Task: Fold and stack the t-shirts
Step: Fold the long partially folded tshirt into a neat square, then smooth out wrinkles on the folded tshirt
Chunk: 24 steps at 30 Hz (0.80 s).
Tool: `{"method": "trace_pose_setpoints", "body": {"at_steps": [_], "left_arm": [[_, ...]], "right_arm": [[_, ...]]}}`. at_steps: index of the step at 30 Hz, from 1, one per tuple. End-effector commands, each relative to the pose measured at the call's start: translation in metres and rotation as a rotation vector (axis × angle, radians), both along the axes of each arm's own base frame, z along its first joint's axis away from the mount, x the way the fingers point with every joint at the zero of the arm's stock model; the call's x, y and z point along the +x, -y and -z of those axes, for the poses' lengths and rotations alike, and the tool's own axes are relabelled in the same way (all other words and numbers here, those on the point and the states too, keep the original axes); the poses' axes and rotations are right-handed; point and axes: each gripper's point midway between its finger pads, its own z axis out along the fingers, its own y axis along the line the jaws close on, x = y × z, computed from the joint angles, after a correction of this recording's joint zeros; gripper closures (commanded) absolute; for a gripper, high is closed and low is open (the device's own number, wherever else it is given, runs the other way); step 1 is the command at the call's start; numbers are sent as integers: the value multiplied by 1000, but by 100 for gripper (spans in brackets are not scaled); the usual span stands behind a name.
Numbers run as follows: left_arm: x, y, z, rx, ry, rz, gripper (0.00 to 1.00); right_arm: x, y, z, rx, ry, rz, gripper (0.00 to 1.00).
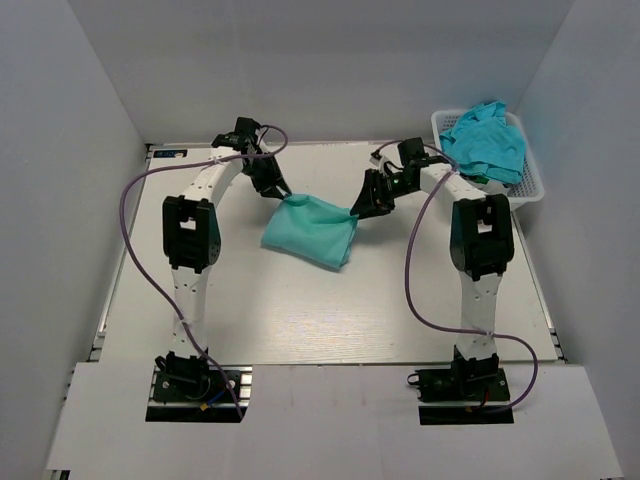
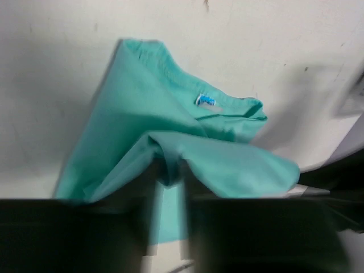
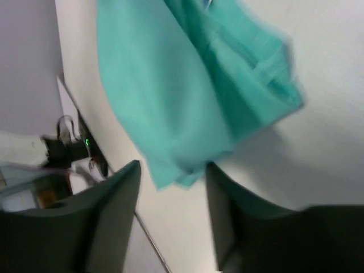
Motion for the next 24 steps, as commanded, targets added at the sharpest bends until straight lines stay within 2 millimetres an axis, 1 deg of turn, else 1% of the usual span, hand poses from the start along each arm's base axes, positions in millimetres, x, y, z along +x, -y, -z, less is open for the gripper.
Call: {"method": "trace_pose_setpoints", "body": {"at_steps": [1, 2, 3, 4, 5, 6, 7, 8, 9, 10, 11, 12, 13, 14, 15, 16, 17, 18, 19, 20, 21, 22, 23, 24], "left_arm": [[40, 5, -29, -78, 174, -22, 53], [50, 2, -33, -82, 198, -31, 1], [51, 2, -43, -114, 204, -20, 0], [51, 4, -50, -124, 213, -15, 0], [49, 3, -51, -123, 211, -15, 0], [47, 1, -70, -119, 262, -9, 0], [36, -1, -59, -113, 233, -10, 0], [35, 3, -67, -111, 280, 3, 0], [29, 5, -71, -96, 301, 16, 0], [20, 0, -82, -80, 324, 14, 0], [14, 3, -86, -62, 341, 31, 0], [11, 6, -92, -82, 357, 54, 0], [1, 13, -95, -101, 355, 77, 0], [-6, 19, -95, -112, 353, 105, 0], [-6, 19, -92, -108, 359, 112, 0], [-15, 29, -87, -110, 343, 136, 0], [-19, 31, -84, -119, 330, 144, 0], [-28, 39, -77, -132, 302, 168, 0], [-35, 45, -71, -137, 289, 194, 0], [-39, 46, -66, -142, 270, 198, 0], [-47, 51, -61, -154, 248, 217, 0], [-56, 50, -46, -153, 205, 220, 0], [-64, 54, -40, -160, 182, 233, 0], [-75, 50, -26, -151, 139, 231, 0]], "right_arm": [[56, 2, -5, 17, 148, 60, 38], [72, 1, -16, 15, 189, 74, 10], [91, 0, -15, 21, 221, 67, 10], [81, 3, -17, 11, 145, 56, 10], [96, 3, -44, 30, 216, 55, 10], [93, 4, -41, 17, 209, 47, 10], [89, 0, -48, 15, 222, 40, 10], [87, 5, -40, -4, 215, 53, 10], [75, 7, -39, -12, 199, 53, 10], [70, 7, -49, -13, 223, 54, 10], [64, 9, -48, -23, 237, 66, 10], [51, 11, -34, -33, 189, 73, 10], [38, 10, -34, -32, 176, 70, 10], [35, 8, -47, -17, 209, 70, 10], [26, 5, -43, -10, 199, 59, 10], [19, 2, -52, 2, 217, 49, 10], [10, -6, -52, 11, 210, 26, 10], [1, -12, -46, 24, 193, 5, 10], [-1, -17, -48, 39, 204, -5, 10], [-5, -20, -47, 50, 190, -10, 10], [-9, -28, -45, 63, 195, -28, 10], [-11, -31, -41, 78, 171, -37, 10], [-12, -35, -36, 89, 145, -41, 10], [-9, -39, -34, 100, 153, -43, 10]]}}
